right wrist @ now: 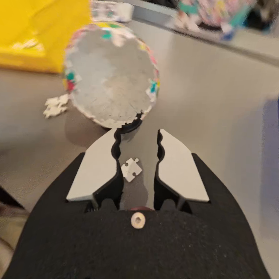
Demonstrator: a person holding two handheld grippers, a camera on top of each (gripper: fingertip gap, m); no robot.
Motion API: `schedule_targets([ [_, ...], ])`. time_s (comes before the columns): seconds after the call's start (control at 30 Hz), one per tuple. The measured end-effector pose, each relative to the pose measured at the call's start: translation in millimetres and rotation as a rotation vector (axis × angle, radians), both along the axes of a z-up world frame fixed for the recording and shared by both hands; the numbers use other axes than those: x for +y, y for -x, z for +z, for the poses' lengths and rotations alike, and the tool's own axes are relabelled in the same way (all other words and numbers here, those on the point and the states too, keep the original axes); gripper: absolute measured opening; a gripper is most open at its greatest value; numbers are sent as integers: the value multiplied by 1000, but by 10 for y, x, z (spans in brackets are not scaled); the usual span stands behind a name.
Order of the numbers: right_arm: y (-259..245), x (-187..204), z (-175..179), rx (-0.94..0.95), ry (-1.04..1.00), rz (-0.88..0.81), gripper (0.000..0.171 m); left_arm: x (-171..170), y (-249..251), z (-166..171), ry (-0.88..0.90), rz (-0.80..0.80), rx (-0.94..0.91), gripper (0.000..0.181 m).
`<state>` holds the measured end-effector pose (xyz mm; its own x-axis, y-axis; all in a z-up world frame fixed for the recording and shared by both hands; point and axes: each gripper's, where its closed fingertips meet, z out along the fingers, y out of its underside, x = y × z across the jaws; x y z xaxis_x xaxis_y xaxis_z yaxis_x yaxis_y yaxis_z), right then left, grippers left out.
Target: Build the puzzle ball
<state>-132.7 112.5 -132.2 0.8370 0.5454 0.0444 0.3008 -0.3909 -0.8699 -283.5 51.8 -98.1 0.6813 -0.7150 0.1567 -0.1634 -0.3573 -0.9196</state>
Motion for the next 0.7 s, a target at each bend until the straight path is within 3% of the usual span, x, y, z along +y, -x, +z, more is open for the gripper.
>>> schedule_targets([
  [0.1, 186, -302, 18, -206, -87, 452, 55, -4, -62, -53, -4, -13, 28, 37],
  [0.27, 346, -353, -159, -379, -94, 751, 78, -35, -127, -105, -14, -38, 80, 37],
  [0.33, 412, -272, -279, -395, -29, 760, 94, -44, -128, -104, -2, -37, 90, 37],
  [0.43, 589, -265, -354, -383, 5, 779, 96, -46, -110, -85, 4, -16, 120, 37],
  [0.6, 667, -198, -515, -562, 28, 751, 97, -86, -200, 50, 64, -26, 51, 37],
  [0.7, 671, -235, -558, -577, 137, 743, 97, -110, -251, 113, 82, -53, 49, 37],
])
